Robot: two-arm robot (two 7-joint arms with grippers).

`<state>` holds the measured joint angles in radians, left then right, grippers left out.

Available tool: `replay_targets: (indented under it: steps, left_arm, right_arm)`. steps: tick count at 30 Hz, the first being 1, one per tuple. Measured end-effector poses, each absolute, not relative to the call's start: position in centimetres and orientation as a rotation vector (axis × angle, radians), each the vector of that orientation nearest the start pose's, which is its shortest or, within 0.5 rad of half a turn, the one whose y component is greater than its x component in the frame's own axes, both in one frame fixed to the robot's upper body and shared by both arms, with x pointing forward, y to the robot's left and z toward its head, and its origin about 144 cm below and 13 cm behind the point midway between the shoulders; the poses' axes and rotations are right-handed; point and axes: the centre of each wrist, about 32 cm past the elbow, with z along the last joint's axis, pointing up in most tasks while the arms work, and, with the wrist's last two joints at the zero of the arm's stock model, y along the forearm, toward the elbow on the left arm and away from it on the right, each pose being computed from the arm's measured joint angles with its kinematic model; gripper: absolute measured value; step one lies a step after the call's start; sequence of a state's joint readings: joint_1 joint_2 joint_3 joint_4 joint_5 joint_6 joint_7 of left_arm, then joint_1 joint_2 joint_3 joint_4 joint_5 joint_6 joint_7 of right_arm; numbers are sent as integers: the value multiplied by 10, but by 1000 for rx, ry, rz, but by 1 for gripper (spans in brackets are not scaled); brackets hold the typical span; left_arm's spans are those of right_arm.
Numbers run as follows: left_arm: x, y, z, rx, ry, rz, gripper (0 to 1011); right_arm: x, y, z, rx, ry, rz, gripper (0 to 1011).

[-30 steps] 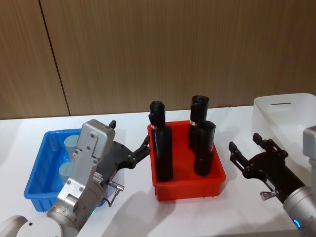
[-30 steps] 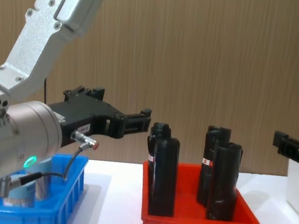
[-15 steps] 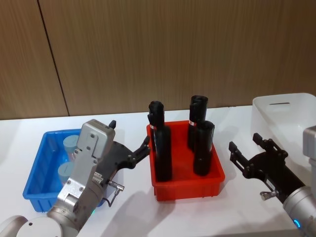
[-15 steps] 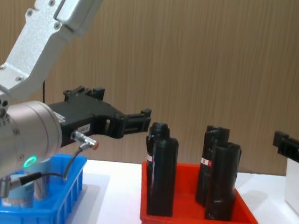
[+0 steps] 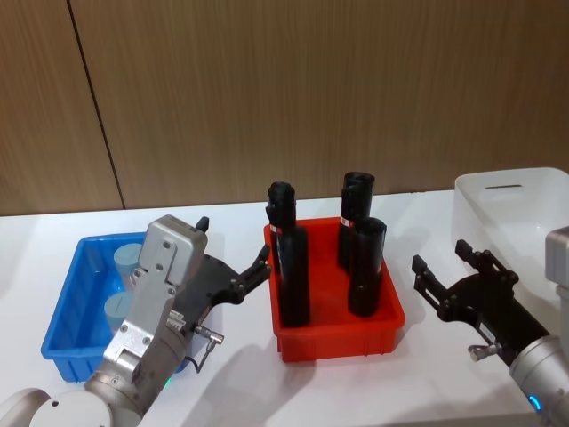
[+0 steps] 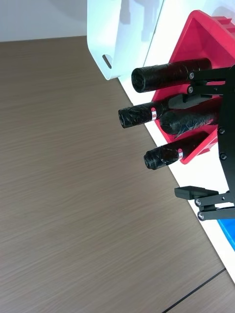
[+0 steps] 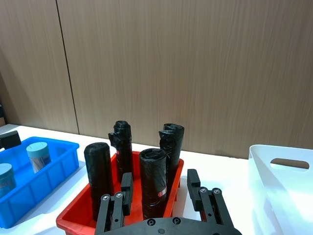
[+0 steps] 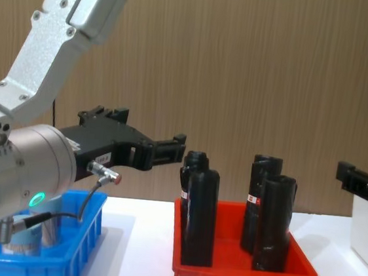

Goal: Pick the cotton swabs from the blue box and place them into the white box.

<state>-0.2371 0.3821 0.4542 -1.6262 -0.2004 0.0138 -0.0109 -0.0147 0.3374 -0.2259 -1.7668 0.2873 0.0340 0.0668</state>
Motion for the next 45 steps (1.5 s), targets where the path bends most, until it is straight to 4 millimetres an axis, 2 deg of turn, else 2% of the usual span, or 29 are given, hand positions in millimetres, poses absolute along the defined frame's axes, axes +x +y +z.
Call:
replay_targets:
  steps: [17,30,45]
  left_arm:
    - [492,198,1205,59,-268,1124,1004]
    - [499,198,1210,86,-229,1198,1004]
    - [511,219,1209,152,-47,1350,1004]
  right_arm:
    - [443,-237,1189,26,-75,-1229,687]
    - [443,-237,1189,26,-75,-1229,687]
    - [443,-237,1189,26,-75,-1229,687]
